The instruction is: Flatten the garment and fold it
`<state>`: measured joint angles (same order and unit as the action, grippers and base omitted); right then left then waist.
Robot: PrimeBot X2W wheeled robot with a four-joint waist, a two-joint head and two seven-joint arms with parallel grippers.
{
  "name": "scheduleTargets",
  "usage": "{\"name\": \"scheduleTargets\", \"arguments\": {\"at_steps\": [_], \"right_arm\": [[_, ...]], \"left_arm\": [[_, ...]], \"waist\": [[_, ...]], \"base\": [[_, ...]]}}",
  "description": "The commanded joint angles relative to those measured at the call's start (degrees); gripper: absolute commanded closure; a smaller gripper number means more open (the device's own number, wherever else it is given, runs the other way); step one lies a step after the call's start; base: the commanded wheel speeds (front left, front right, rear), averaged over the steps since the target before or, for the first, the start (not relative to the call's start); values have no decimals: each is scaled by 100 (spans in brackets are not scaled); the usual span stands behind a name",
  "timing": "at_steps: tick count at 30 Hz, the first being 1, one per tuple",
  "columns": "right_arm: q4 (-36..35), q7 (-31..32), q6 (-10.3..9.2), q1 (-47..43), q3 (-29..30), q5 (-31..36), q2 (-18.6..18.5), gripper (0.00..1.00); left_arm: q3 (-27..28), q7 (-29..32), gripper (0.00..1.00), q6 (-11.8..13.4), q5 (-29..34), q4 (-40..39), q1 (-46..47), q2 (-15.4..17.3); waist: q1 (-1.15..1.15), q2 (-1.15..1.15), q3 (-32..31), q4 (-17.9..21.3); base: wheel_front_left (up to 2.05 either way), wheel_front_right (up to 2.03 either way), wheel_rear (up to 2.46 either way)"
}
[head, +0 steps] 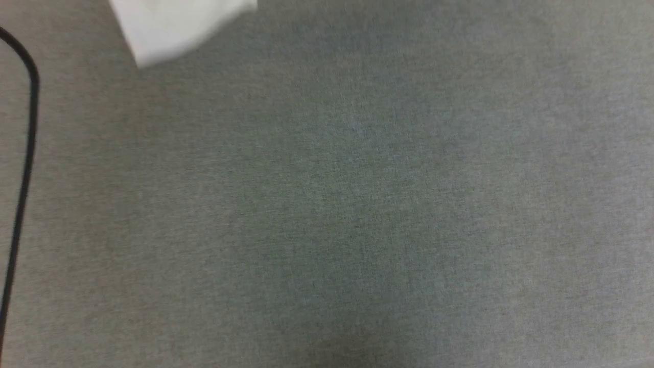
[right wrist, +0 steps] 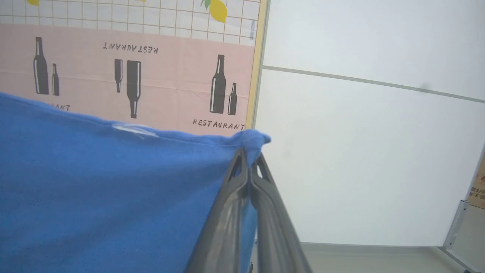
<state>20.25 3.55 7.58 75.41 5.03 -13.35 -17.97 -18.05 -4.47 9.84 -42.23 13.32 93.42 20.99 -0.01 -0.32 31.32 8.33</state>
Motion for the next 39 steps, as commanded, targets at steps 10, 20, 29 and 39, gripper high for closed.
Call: {"name": "scheduleTargets", "arguments": {"at_steps": [10, 20, 29, 39], "right_arm": [[785, -666, -9, -615, -493, 237, 248, 100], [958, -654, -9, -2946, -1372, -447, 218, 100], [388, -440, -9, -4991, -1126, -644, 60, 100], [-475, 23, -9, -6979, -123, -260, 489, 100]], "left_arm": [[-108, -530, 100, -528, 8, 815, -828, 166], [-683, -187, 100, -475, -135, 662, -4331, 737], [-971, 422, 100, 144, -794, -583, -7387, 959], [-984, 765, 100, 681, -1663, -1626, -9629, 1018]], "waist": [[1, 32, -34, -31], [1, 32, -1093, -336], [1, 32, -1873, -574], [1, 32, -2387, -845]], "base": [[0, 0, 0], [0, 0, 0], [0, 0, 0], [0, 0, 0]]}}
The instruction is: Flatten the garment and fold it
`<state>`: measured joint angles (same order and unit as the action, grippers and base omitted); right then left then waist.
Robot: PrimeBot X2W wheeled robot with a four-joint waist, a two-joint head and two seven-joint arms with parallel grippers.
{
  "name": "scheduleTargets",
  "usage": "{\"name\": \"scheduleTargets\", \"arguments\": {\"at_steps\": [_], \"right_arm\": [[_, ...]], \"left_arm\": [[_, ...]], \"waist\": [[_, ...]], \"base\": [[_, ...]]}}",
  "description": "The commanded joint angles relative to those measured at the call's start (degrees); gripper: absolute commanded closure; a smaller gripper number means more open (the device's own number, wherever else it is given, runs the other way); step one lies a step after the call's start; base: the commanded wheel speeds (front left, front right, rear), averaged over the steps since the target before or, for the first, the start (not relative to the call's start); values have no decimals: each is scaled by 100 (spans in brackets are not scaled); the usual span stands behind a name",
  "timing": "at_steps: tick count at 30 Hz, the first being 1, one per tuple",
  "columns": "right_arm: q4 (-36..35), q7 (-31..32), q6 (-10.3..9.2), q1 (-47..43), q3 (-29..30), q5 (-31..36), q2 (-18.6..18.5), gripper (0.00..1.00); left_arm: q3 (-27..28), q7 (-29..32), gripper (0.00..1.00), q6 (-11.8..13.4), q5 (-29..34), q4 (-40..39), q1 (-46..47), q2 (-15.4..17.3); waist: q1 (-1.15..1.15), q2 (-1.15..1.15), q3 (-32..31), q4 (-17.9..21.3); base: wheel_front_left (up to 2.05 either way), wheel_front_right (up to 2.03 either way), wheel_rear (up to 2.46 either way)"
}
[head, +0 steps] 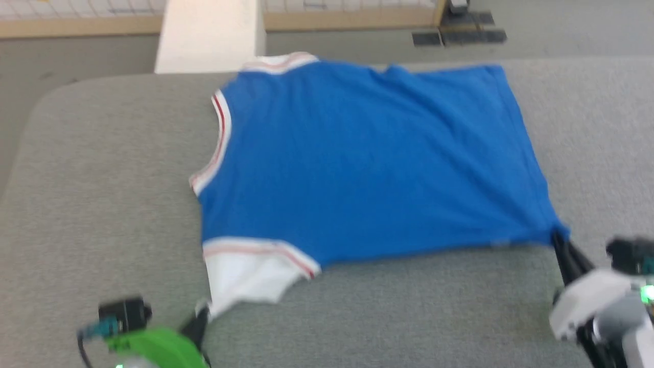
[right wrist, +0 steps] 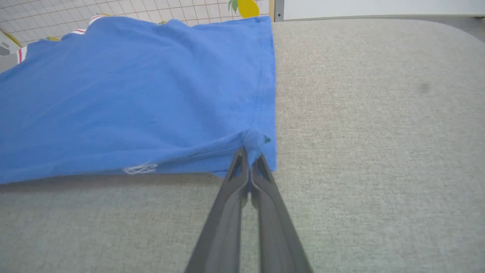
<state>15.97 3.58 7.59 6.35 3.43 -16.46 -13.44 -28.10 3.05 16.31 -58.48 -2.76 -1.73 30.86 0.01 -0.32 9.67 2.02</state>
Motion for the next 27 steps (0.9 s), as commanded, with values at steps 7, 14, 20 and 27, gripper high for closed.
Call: {"name": "scheduleTargets", "arguments": {"at_steps": [7, 14, 20, 27], "right_arm": [[-646, 617, -10, -1016, 554, 283, 502, 100], [-1214, 589, -10, -1427, 823, 417, 864, 100], [-1454, 40, -10, -1272, 557, 432, 901, 100], [-1430, -11, -10, -820, 232, 448, 634, 100]], "left_arm": [[2, 137, 100, 185, -398, -332, -940, 58], [-121, -386, 100, 61, 224, -484, -668, 66], [-132, -1302, 100, -221, 976, -482, 135, -177], [-145, -1508, 100, -578, 1461, -31, 1183, -215]], "waist": [[-1, 32, -340, -378], [-1, 32, -281, -379], [-1, 32, -219, -244], [-1, 32, -96, -21]], "base": [[0, 0, 0], [0, 0, 0], [0, 0, 0], [0, 0, 0]]}}
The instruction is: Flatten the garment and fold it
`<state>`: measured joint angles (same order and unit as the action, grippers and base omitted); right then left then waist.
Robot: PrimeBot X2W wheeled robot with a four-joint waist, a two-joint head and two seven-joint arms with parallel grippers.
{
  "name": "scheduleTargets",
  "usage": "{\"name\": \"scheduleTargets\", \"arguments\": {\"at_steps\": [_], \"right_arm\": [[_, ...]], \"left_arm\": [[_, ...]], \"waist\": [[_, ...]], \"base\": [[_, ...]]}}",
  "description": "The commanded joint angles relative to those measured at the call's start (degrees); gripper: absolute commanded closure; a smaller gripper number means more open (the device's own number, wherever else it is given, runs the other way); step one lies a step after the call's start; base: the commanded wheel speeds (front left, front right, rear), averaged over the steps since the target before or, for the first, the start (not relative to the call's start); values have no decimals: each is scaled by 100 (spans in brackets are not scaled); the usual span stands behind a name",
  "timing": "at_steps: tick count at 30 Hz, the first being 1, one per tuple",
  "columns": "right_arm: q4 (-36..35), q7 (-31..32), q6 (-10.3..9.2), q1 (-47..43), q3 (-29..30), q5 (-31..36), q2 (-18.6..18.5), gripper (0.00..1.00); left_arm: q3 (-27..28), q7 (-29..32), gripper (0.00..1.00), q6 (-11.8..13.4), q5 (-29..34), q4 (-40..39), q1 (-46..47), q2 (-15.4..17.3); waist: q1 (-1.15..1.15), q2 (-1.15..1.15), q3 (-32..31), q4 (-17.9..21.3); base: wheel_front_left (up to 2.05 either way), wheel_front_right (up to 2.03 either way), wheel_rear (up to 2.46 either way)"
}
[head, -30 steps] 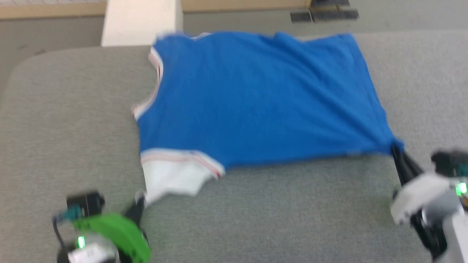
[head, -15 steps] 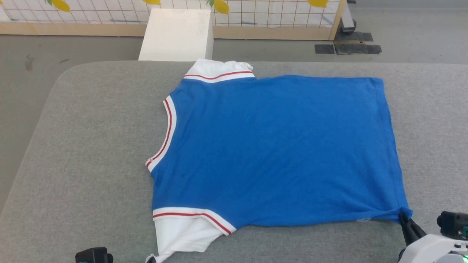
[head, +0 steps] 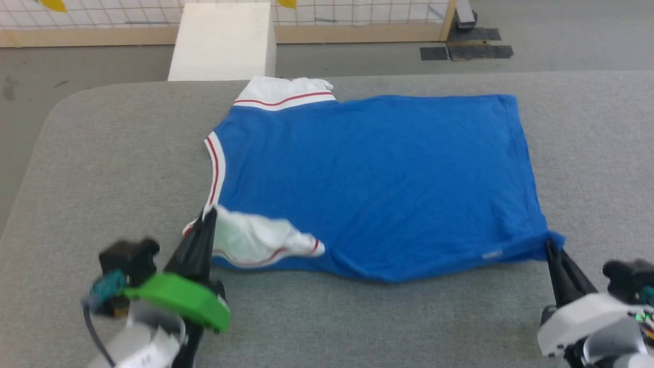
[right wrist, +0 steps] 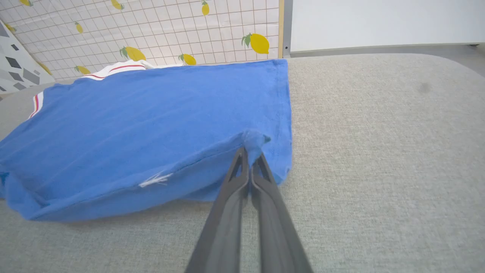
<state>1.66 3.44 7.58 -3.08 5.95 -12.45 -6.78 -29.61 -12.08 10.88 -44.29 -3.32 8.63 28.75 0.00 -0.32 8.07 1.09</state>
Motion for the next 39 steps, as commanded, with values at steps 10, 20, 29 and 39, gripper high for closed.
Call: {"name": "scheduleTargets", "arguments": {"at_steps": [10, 20, 29, 39], "right_arm": [[465, 592, -9, 1361, -638, -91, -545, 100], [1309, 1436, -9, 2728, -1115, -301, -755, 100], [2006, 2918, -9, 3489, -1509, -834, -923, 100], [1519, 2398, -9, 3286, -1237, -884, -889, 0]], "left_arm": [[112, 771, 100, -605, -39, 777, 1892, 206], [44, 2227, 100, -699, -355, 1729, 2935, 439], [-61, 4535, 100, -164, -1394, 2331, 2798, 475], [273, 2437, 0, -24, -667, 1804, 2539, 380]], "waist": [[0, 32, 668, 522], [0, 32, 1483, 851], [0, 32, 1746, 883], [0, 32, 1302, 726]], "base": [[0, 0, 0], [0, 0, 0], [0, 0, 0], [0, 0, 0]]}}
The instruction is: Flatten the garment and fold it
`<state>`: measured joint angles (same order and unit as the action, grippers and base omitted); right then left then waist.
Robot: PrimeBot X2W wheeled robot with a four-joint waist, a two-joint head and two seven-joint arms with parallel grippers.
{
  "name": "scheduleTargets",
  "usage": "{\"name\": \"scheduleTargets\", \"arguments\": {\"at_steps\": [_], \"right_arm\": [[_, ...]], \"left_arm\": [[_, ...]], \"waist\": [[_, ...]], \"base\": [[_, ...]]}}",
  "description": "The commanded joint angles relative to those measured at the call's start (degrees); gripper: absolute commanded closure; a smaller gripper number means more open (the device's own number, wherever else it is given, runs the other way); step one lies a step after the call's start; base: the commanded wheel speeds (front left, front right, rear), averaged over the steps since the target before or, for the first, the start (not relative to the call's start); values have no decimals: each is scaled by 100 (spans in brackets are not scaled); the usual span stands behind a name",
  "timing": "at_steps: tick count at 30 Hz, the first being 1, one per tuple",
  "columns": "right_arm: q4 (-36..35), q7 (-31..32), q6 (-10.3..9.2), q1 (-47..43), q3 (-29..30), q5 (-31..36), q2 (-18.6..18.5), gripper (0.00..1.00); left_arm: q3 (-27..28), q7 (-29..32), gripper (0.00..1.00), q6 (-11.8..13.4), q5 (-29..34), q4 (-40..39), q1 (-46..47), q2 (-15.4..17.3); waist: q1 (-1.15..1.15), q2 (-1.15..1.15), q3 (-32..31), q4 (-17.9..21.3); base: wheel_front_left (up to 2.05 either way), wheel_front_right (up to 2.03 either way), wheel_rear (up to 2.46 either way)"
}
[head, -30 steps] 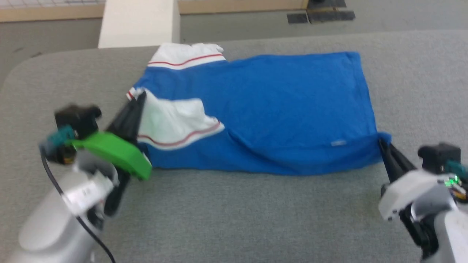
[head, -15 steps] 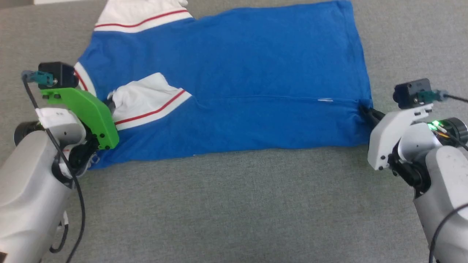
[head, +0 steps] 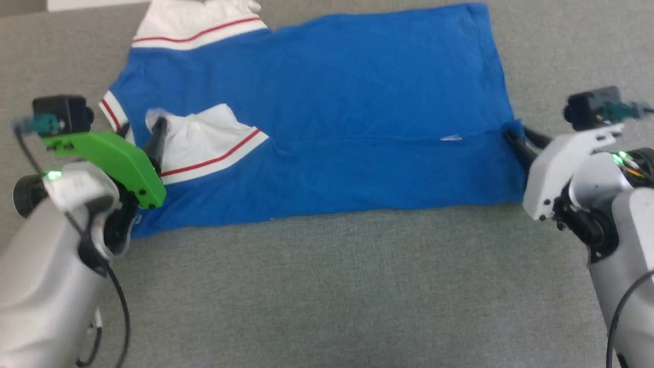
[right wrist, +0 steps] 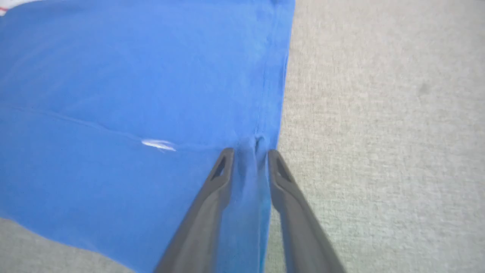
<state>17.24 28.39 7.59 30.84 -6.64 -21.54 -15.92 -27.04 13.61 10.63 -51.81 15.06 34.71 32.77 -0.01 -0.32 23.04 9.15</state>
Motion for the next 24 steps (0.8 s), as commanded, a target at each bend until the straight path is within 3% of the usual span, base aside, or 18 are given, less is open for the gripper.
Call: {"name": "scheduleTargets", "arguments": {"at_steps": [1, 5, 9, 15, 20, 24], "right_arm": [[-125, -373, -10, -213, 104, 76, 55, 0], [-391, -1354, -10, -715, 373, 333, 198, 0], [-691, -2294, -10, -1291, 642, 552, 476, 0], [-1139, -3483, -10, -2064, 696, 668, 927, 0], [-1335, -3897, -10, -2505, 684, 672, 1124, 0], [-1410, -3986, -10, -2653, 681, 703, 1210, 0]], "left_arm": [[67, -595, 0, 13, 243, -98, -153, -60], [252, -1954, 0, 159, 564, -308, -636, -279], [384, -2605, 0, 435, 682, -493, -1241, -474], [507, -2764, 0, 715, 599, -687, -2065, -707], [597, -2559, 0, 1011, 470, -526, -2351, -683], [625, -2014, 0, 1280, 286, -320, -2376, -620]], "waist": [[1, 32, -295, -109], [1, 32, -667, -206], [1, 32, -984, -256], [1, 32, -1273, -178], [1, 32, -1374, -32], [1, 32, -1380, 126]], "base": [[0, 0, 0], [0, 0, 0], [0, 0, 0], [0, 0, 0], [0, 0, 0], [0, 0, 0]]}}
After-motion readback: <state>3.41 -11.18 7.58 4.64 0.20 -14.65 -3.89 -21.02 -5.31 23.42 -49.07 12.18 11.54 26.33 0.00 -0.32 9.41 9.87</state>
